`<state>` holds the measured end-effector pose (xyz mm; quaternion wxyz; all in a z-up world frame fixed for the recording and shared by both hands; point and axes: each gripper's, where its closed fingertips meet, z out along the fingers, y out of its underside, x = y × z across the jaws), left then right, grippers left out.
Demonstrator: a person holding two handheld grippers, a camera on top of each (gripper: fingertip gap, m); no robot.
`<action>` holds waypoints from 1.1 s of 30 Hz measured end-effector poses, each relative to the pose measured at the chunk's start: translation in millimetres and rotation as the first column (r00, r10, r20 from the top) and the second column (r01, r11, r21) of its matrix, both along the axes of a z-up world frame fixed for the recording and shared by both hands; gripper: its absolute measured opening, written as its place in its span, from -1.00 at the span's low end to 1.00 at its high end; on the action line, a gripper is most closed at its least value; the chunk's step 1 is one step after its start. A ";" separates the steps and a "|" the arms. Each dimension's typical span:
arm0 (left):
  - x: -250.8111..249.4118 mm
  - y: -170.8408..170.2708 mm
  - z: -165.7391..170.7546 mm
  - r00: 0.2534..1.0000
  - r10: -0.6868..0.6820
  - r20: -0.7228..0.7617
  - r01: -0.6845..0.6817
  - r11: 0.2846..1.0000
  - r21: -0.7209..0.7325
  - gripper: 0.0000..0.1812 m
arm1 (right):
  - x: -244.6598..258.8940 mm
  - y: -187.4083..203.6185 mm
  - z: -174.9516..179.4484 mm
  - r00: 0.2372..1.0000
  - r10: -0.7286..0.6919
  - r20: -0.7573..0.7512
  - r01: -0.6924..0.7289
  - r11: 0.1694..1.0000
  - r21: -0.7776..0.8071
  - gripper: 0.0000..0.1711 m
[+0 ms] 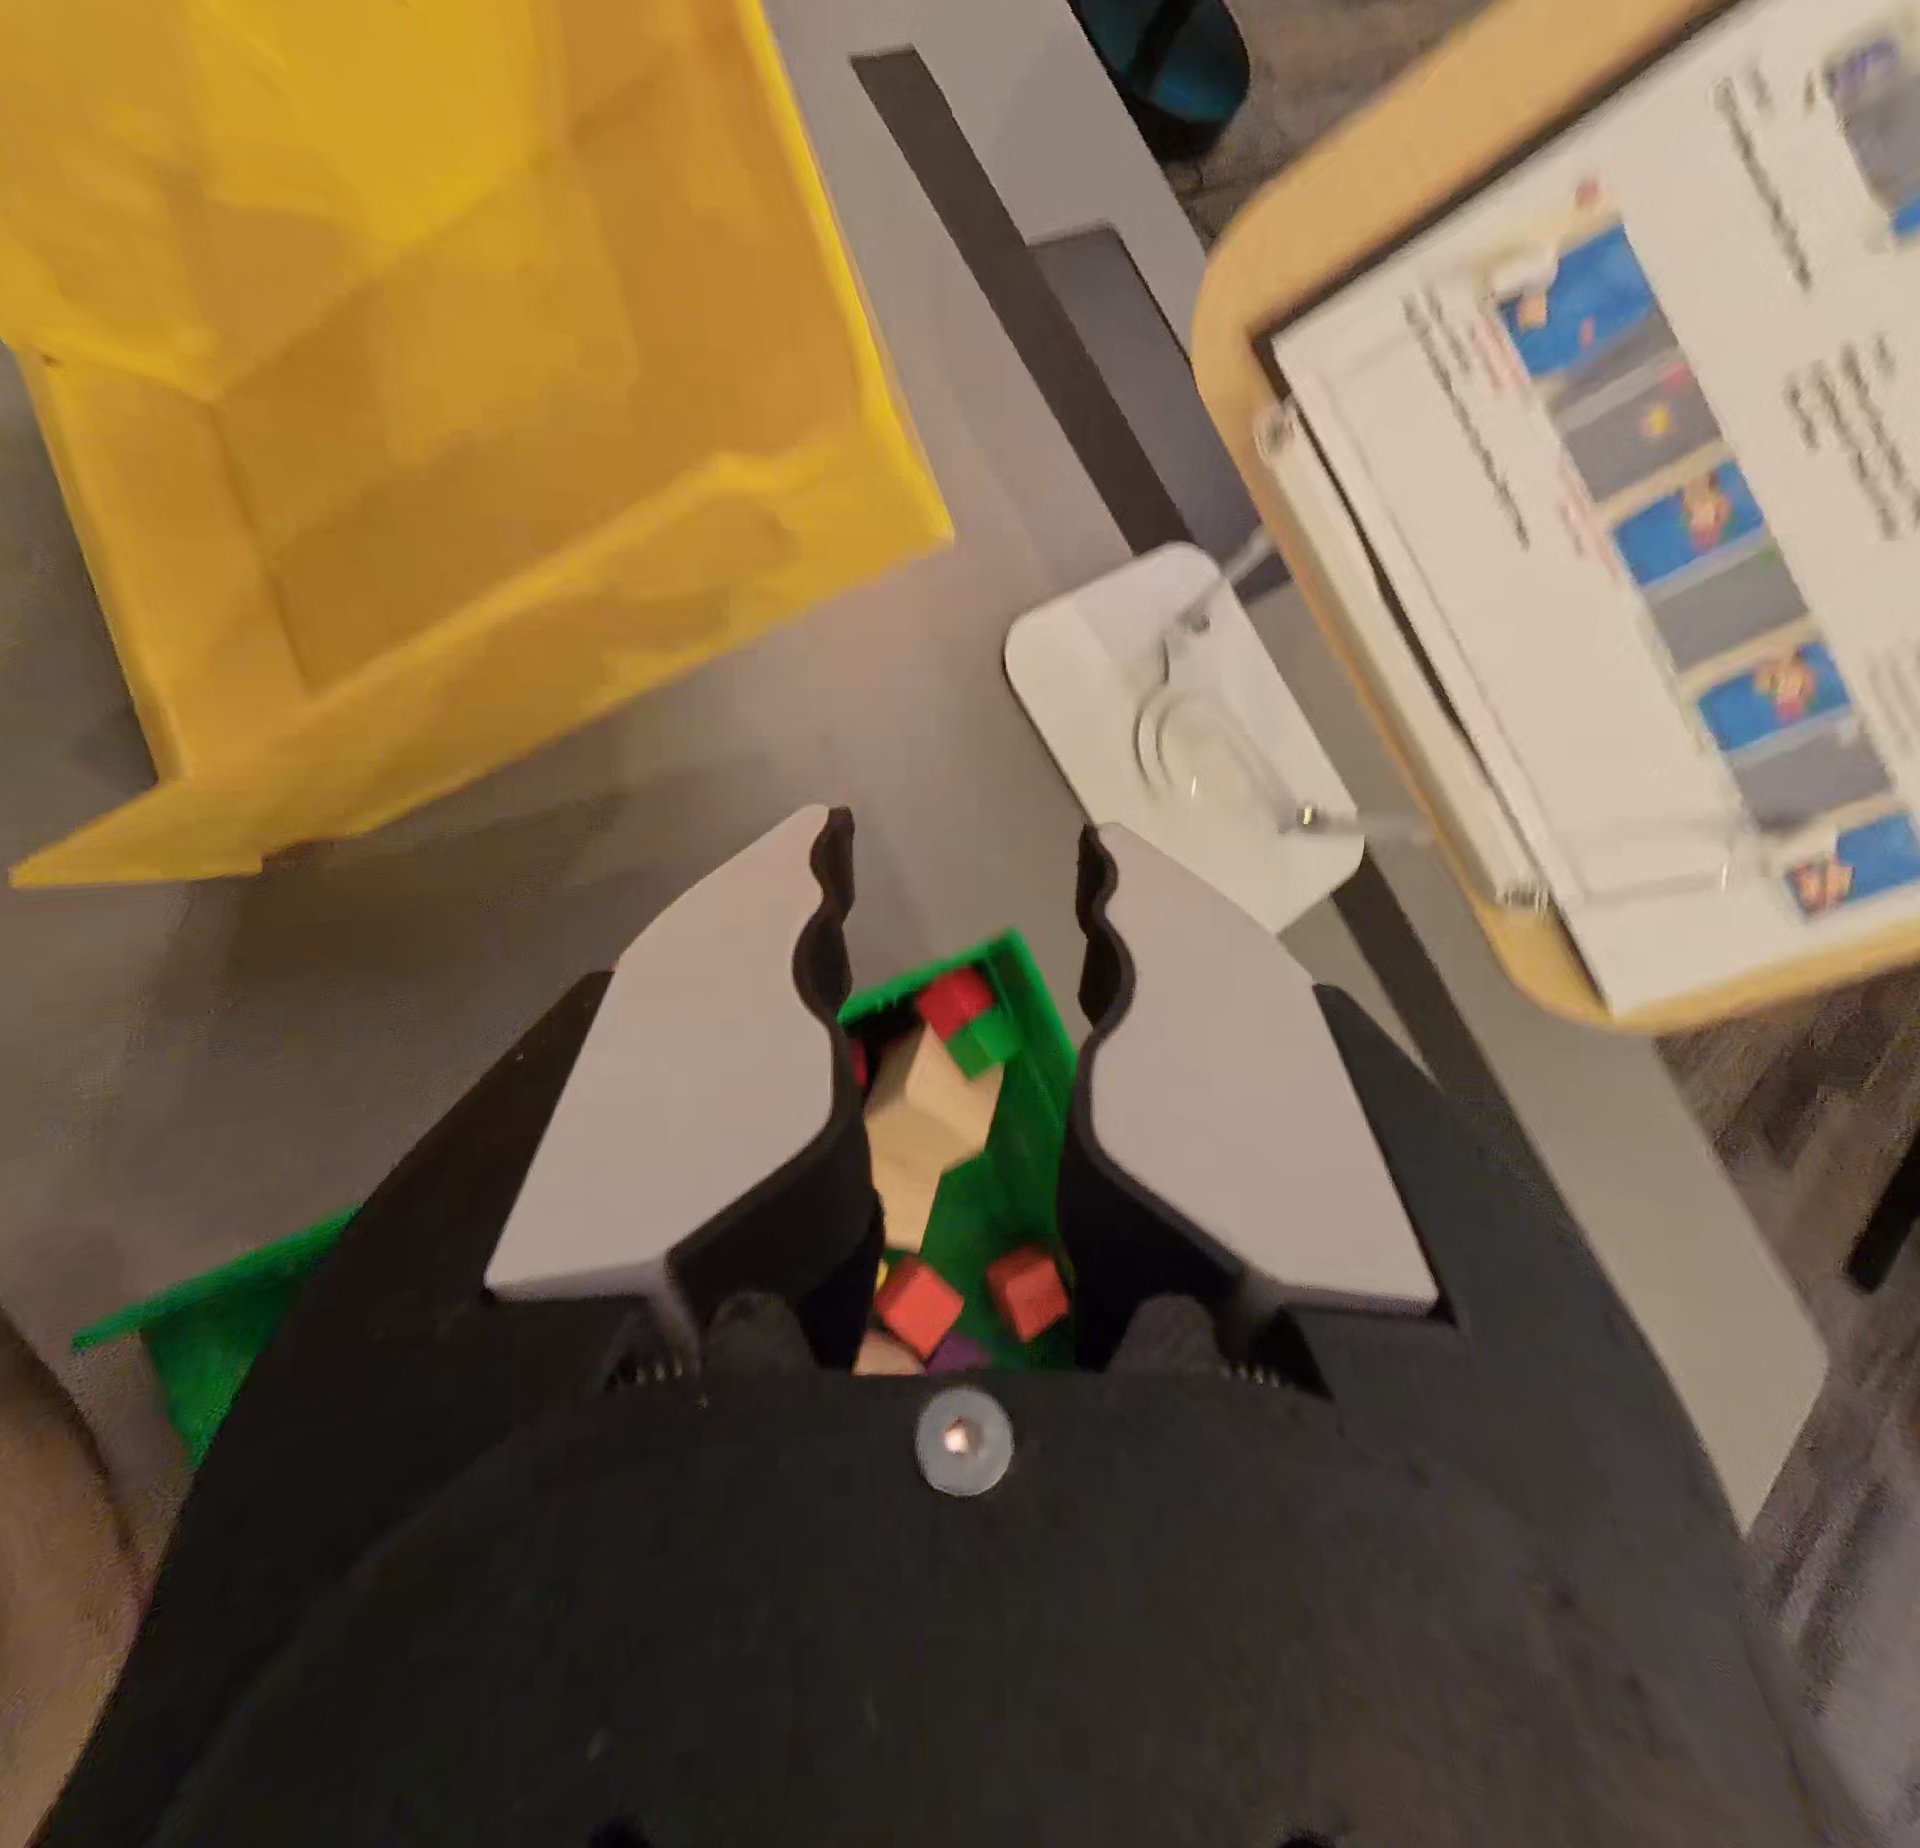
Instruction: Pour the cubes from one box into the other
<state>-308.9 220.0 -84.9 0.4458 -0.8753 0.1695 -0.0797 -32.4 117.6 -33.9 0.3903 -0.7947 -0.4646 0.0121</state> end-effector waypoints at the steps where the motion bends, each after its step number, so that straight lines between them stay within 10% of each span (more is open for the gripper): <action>1: -4.3 2.5 -3.7 1.000 0.006 0.011 -0.006 1.000 -0.004 -0.98 | 21.8 -4.6 -2.9 0.999 -0.041 0.001 0.041 0.999 -0.013 -0.54; 12: -51.3 1.3 -66.0 0.992 0.043 -0.117 -0.070 0.967 -0.244 -0.97 | 229.2 -101.9 -106.7 0.879 -0.473 0.059 0.475 0.860 -0.185 -0.46; 19: -71.6 -10.0 -107.6 0.995 0.023 -0.095 -0.057 0.924 -0.377 -0.88 | 208.0 -129.9 -165.3 0.893 -0.450 0.002 0.412 0.816 -0.404 -0.41; 27: -73.8 -72.6 -119.3 0.995 -0.042 0.096 0.078 0.908 -0.411 -0.54 | 188.9 -125.6 -168.4 0.879 -0.458 -0.133 0.356 0.816 -0.455 -0.83; 33: -75.2 -113.8 -140.7 0.999 -0.036 0.015 0.039 0.909 -0.416 -0.78 | 169.5 -118.7 -168.8 0.894 -0.424 -0.142 0.328 0.838 -0.437 -0.86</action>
